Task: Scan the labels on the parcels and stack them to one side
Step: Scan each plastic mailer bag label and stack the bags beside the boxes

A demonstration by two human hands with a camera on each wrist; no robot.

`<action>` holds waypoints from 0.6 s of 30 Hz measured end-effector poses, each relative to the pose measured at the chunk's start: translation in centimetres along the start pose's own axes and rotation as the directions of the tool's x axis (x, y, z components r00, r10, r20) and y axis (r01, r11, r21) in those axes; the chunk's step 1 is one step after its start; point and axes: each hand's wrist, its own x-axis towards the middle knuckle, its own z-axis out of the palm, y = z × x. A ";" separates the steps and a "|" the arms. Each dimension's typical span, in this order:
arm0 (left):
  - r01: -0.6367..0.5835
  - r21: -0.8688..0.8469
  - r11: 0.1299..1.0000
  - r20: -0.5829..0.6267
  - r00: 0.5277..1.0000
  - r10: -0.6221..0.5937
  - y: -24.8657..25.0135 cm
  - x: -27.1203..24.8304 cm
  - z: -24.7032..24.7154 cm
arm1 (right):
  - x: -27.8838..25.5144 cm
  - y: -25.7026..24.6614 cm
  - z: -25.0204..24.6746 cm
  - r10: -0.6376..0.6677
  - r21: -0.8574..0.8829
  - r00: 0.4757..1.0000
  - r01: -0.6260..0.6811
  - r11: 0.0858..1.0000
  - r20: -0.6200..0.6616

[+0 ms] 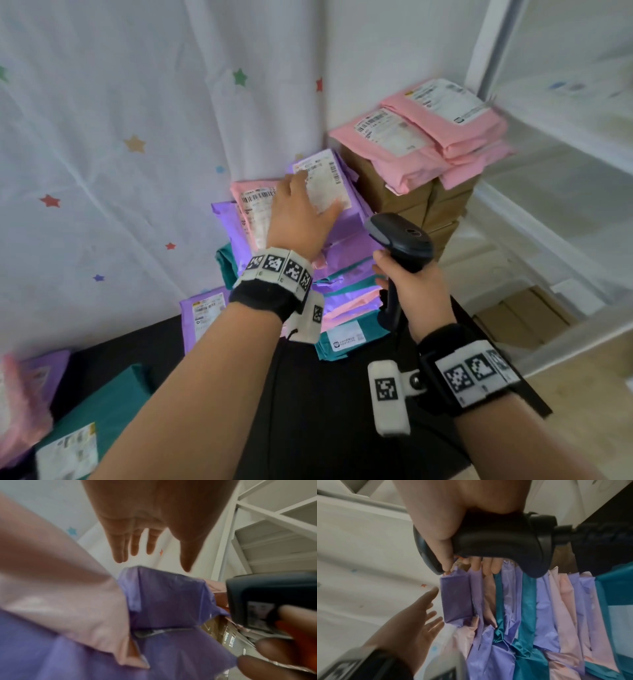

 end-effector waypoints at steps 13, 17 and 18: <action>-0.202 0.249 0.947 0.188 0.970 0.157 -1.9 0.8 1.0 | 2.4 -1.0 1.9 -0.033 -0.025 0.999 0.033 0.999 0.004; -0.196 0.233 0.953 0.148 0.975 0.165 -1.8 0.7 1.1 | 2.0 -0.7 1.5 -0.047 -0.041 0.999 0.047 0.998 0.014; -0.198 0.233 0.952 0.151 0.975 0.165 -1.9 0.6 1.1 | 1.8 -0.7 1.3 -0.051 -0.040 0.999 0.051 0.998 0.007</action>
